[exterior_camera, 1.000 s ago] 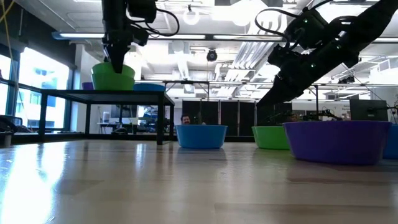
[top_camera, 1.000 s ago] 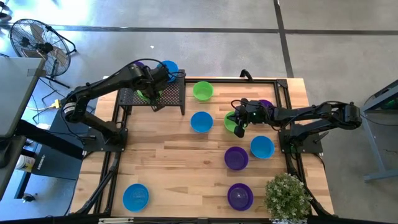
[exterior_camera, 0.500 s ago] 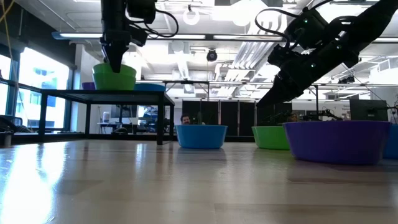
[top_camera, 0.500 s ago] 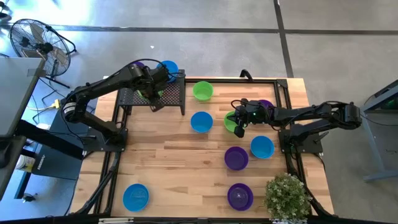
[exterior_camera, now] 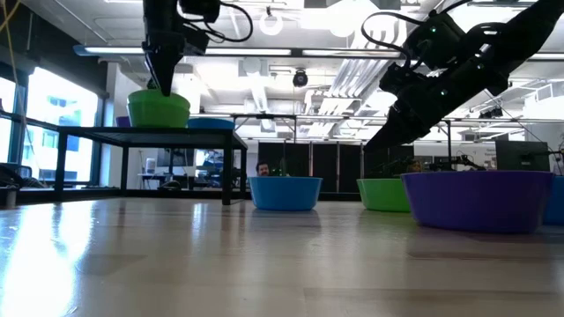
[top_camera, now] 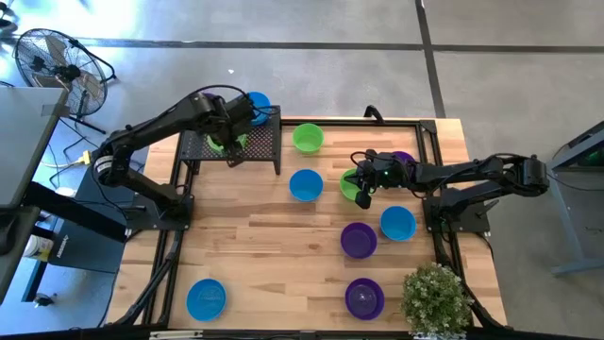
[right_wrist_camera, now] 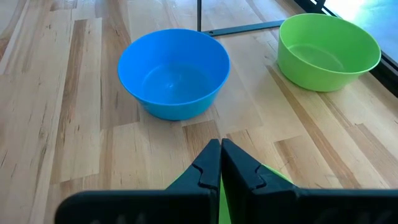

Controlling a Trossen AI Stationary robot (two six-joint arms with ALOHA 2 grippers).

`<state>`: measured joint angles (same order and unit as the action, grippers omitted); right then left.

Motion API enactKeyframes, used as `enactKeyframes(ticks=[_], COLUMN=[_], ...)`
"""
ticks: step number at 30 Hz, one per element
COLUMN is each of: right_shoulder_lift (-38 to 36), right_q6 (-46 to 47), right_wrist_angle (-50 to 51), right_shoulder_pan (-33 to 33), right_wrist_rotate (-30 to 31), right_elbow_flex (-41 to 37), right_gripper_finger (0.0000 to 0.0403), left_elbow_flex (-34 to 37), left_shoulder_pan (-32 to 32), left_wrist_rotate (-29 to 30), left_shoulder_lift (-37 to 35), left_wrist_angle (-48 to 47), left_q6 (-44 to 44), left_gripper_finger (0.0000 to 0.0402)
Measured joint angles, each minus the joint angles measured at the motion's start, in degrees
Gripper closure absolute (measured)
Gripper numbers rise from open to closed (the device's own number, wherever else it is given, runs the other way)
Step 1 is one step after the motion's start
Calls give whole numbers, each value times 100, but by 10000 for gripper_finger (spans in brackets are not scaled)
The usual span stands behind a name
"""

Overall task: Pick & Place Mini bowls
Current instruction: Stack the green bowl on top of the green bowl on the shelf

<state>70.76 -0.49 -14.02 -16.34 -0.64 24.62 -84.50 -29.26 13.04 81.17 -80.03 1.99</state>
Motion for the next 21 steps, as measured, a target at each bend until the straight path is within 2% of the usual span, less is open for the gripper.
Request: enactKeyframes(ticks=[6, 9, 18, 21], right_shoulder_lift=[0, 0, 0, 0], right_q6=[0, 1, 0, 0], right_wrist_angle=[-2, -1, 0, 0], right_shoulder_pan=[2, 1, 0, 0], right_wrist_rotate=[0, 0, 0, 0], right_elbow_flex=[0, 0, 0, 0], right_gripper_finger=[402, 402, 401, 401], left_elbow_flex=[-80, -80, -80, -80], left_shoulder_pan=[0, 0, 0, 2], left_wrist_rotate=[-13, -38, -232, -245], left_shoulder_lift=[0, 0, 0, 0], left_wrist_angle=[-121, -113, -85, -85], left_q6=[58, 58, 126, 143], left_gripper_finger=[231, 247, 372, 397])
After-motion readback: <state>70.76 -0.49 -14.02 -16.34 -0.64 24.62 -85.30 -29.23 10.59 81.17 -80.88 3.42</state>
